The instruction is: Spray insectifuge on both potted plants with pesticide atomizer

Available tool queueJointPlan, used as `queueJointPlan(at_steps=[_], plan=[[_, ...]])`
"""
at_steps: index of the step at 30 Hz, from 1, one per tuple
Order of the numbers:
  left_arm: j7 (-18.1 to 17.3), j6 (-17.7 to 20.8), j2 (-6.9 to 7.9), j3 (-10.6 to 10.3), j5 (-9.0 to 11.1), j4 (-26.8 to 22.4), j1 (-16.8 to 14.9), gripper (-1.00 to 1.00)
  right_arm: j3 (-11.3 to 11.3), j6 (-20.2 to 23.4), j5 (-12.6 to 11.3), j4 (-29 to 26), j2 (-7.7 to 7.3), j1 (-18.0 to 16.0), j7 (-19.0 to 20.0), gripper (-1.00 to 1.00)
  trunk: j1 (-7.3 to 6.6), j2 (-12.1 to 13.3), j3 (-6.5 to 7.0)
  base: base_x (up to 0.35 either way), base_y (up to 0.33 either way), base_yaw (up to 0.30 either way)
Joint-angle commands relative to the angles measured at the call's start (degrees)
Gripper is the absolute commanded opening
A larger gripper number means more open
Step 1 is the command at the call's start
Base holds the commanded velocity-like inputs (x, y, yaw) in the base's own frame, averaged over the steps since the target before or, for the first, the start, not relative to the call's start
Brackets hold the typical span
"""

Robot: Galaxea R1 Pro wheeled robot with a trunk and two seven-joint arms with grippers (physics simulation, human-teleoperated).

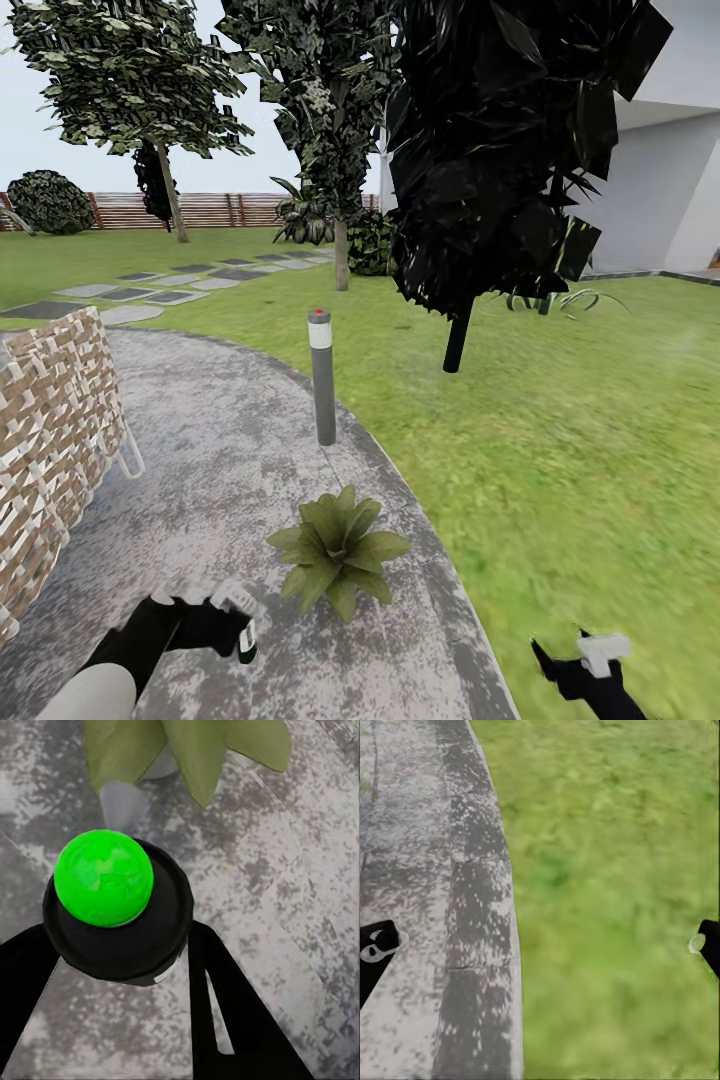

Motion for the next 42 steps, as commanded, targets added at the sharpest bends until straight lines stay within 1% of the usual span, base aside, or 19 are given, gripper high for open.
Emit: queueJointPlan(at_steps=[1,3,5,8,11,14,18,20,21,23,25,28,29,30,32,33,34,37,42], plan=[[1.0,1.3,-0.25,0.5,0.0,-0.1,-0.1,-1.0,-0.5,-0.4,0.2,0.0,0.12,0.4,-1.8,1.0,-0.01,0.0,-0.05,0.0,0.0,0.0],[2.3,3.5,-0.54,0.6,0.0,-0.1,-0.1,-1.0,-0.6,-0.9,0.1,0.0,0.23,0.8,-3.2,1.0,-0.01,0.0,-0.05,0.0,0.0,0.0],[3.4,9.3,-0.75,0.5,0.0,-0.3,-0.2,-1.0,-0.7,-1.1,0.1,0.1,0.31,1.0,-4.0,1.0,-0.01,0.0,-0.05,0.0,0.0,0.0],[3.7,14.1,-0.79,0.2,-0.1,-0.4,-0.7,-1.0,-0.6,-1.1,0.1,0.2,0.55,1.1,-4.1,1.0,-0.01,0.0,-0.05,0.0,0.0,0.0],[3.7,16.5,-0.86,-0.2,-0.6,-0.3,-0.9,-1.0,-0.6,-1.1,0.1,0.2,1.17,1.1,-4.1,1.0,-0.01,0.0,-0.05,0.0,0.0,0.0],[3.7,23.3,-0.96,-0.8,-0.7,-0.3,-0.9,-1.0,-0.6,-1.3,0.2,1.6,1.29,1.4,-4.2,1.0,-0.01,0.0,-0.05,0.0,0.0,0.0],[3.6,26.1,-1.21,-3.2,-0.8,-0.4,-1.9,-1.0,-0.6,-1.4,0.3,2.5,1.3,1.8,-4.3,1.0,-0.01,0.0,-0.05,0.0,0.0,0.0],[3.6,29.0,-1.22,-4.3,-0.8,-0.3,-3.3,-1.0,-0.6,-1.4,0.2,2.7,1.53,2.2,-7.3,1.0,-0.01,0.0,-0.05,0.0,0.0,0.0],[3.6,31.5,-1.22,-4.4,-0.8,-0.4,-4.0,-1.0,-0.6,-1.5,0.2,2.7,2.11,2.2,-10.1,1.0,-0.01,0.0,-0.05,0.0,0.0,0.0],[3.5,35.4,-1.17,-4.5,-0.7,-0.4,-5.6,-1.0,-0.6,-2.1,0.3,2.8,3.14,2.3,-13.5,1.0,-0.01,0.0,-0.05,0.0,0.0,0.0],[3.5,39.9,-1.03,-4.6,-0.7,-0.4,-7.2,-1.0,-0.6,-2.8,0.6,3.2,3.63,2.7,-14.8,1.0,-0.01,0.0,-0.05,0.0,0.0,0.0],[3.5,41.6,-1.14,-4.7,-0.9,-0.4,-8.6,-1.0,-0.4,-3.0,0.7,4.9,3.75,2.8,-15.1,1.0,-0.01,0.0,-0.05,0.0,0.0,0.0],[3.4,41.9,-1.31,-5.2,-1.5,-0.3,-8.9,-1.0,-0.4,-3.0,0.7,5.2,3.8,2.8,-15.1,1.0,-0.01,0.0,-0.05,0.0,0.0,0.0],[3.4,42.1,-1.52,-7.5,-2.4,-0.3,-9.1,-1.0,-0.3,-3.0,0.7,5.4,3.81,2.8,-15.2,1.0,-0.01,0.0,-0.05,0.0,0.0,0.0],[3.2,42.5,-1.62,-11.1,-2.9,-0.3,-9.4,-1.0,-0.4,-3.0,0.7,5.5,3.81,2.8,-15.2,1.0,-0.01,0.0,-0.05,0.0,0.0,0.0],[3.0,43.1,-1.6,-12.2,-3.0,-0.2,-9.7,-1.0,-0.4,-3.0,0.7,5.5,3.81,2.8,-15.2,1.0,-0.01,0.0,-0.05,0.018,0.0,0.0],[2.7,45.2,-1.59,-13.3,-3.1,0.1,-10.4,-1.0,-0.4,-3.0,0.7,5.5,3.83,2.8,-15.2,1.0,-0.01,0.0,-0.05,0.11,0.038,0.0],[2.2,47.3,-1.57,-14.0,-3.3,0.6,-11.0,-1.0,-0.4,-3.0,0.7,5.5,3.84,2.8,-15.2,1.0,-0.01,0.0,-0.05,0.223,0.138,0.0],[2.0,47.8,-1.52,-14.2,-3.4,0.7,-10.6,-1.0,-0.4,-3.1,0.7,5.5,3.85,2.8,-15.2,1.0,-0.01,0.0,-0.05,0.133,0.089,0.0]])
